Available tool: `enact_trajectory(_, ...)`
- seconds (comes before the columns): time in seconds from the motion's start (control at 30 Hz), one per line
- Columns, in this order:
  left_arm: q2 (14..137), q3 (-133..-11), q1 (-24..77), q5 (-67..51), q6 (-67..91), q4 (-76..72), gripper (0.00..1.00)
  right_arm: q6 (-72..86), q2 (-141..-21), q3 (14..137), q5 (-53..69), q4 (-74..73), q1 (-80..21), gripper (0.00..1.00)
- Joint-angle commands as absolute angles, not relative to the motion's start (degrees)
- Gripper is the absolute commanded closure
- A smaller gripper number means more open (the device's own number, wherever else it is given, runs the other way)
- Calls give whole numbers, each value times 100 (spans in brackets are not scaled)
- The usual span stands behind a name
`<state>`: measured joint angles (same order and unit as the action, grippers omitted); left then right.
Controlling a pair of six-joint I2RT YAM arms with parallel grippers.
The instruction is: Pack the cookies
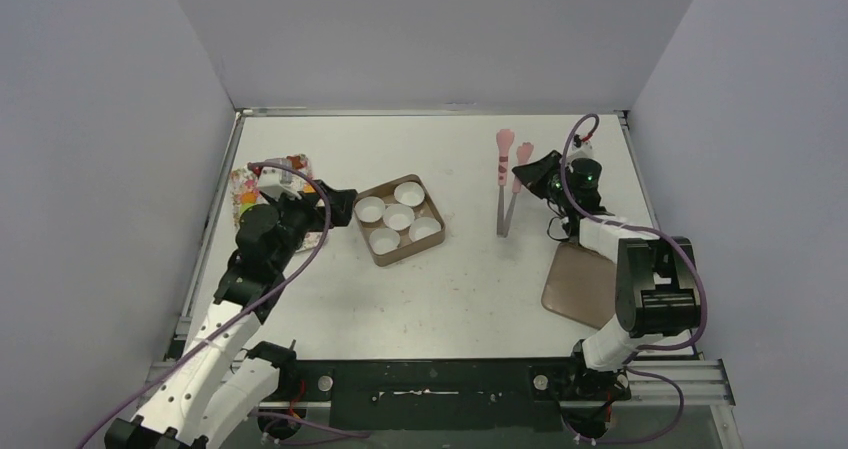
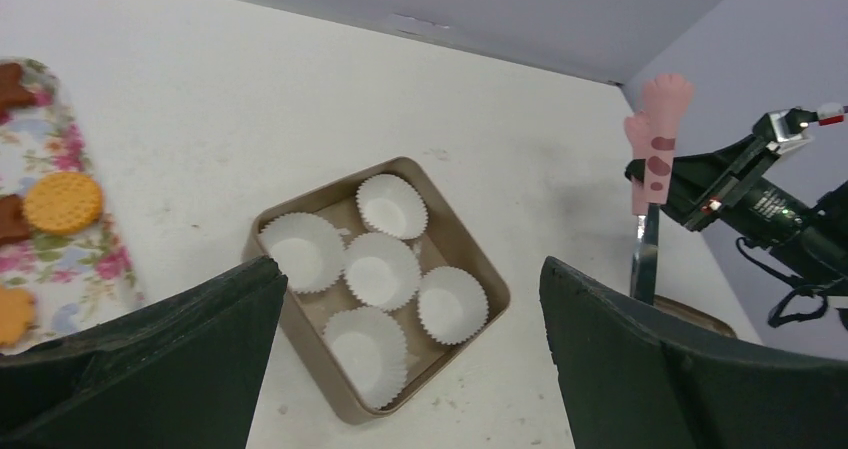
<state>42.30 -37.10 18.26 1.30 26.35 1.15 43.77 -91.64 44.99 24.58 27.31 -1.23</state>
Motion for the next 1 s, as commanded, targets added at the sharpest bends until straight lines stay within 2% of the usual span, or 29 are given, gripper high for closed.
enact_trajectory(0.0,4813,-3514,1846,-740,3772,-1605,3,5162,-8717,4346,3054,4320,-362,100)
enact_trajectory(0.2,5722,-3476,2422,-759,4436,-2934,3,5731,-8396,3964,3222,5122,-515,100)
enact_trajectory(0.47,6781,-3515,3319,-590,4502,-4302,3,6256,-8216,3878,3173,5714,-988,100)
enact_trajectory(0.8,7289,-3420,3750,-1021,4816,-5641,3,6410,-8208,4127,3100,5941,-1711,100)
enact_trajectory(0.97,7470,-3484,3979,-1169,4838,-5806,3,6531,-8269,4236,3180,6066,-1985,100)
